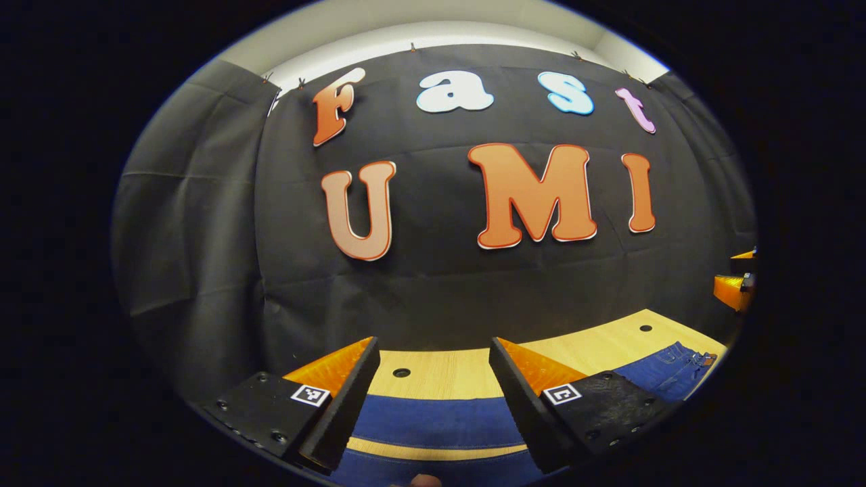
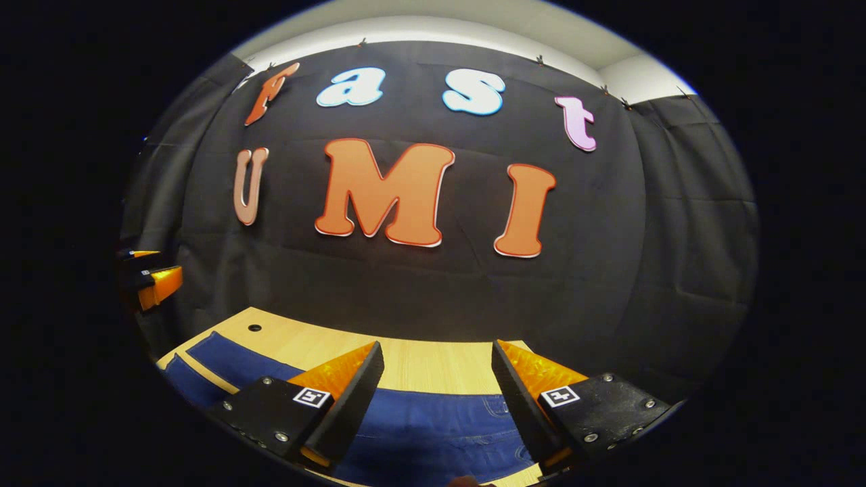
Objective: Grasp the waist and the cuffs of the jeans and fold them to make the two legs overlap; first hold the waist and fold one-third of the jeans toward the cuffs, then hold the cuffs and fold the remaining one-third in the same direction to finish folding.
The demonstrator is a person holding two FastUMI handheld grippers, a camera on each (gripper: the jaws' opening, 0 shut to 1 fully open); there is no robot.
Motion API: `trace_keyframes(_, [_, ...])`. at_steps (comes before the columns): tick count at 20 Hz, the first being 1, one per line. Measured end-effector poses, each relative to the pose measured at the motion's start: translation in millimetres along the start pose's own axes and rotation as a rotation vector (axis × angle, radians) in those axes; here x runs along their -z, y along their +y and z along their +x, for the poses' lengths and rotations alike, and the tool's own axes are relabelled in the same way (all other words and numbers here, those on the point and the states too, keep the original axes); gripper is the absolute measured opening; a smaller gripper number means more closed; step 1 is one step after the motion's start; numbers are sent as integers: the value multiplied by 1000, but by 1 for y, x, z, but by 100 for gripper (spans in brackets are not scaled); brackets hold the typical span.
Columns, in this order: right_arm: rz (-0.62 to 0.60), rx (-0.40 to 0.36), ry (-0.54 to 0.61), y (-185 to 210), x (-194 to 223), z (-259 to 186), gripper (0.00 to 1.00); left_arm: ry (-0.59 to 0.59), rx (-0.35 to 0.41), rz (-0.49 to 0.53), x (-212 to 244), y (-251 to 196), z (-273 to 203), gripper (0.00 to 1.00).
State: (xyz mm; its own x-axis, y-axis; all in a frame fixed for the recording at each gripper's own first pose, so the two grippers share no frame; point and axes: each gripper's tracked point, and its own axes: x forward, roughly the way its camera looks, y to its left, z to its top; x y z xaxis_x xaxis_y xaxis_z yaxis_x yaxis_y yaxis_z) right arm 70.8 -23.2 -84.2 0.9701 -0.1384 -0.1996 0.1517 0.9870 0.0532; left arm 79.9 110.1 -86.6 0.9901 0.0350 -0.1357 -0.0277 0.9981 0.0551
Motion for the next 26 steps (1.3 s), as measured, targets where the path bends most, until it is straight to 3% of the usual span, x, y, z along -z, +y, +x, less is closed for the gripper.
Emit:
trace_keyframes(11, [57, 99, 197, -64, 61, 15, 98, 233, -155, -110, 90, 95, 7, 99])
trace_keyframes(17, [114, 70, 344, -75, 110, 25, 98, 426, -197, -208, 161, 131, -15, 99])
trace_keyframes(23, [208, 47, 504, -76, 158, 29, 98, 611, -270, -466, 226, 154, -50, 97])
trace_keyframes(26, [317, 35, 593, -71, 178, 26, 98, 691, -292, -593, 262, 164, -68, 98])
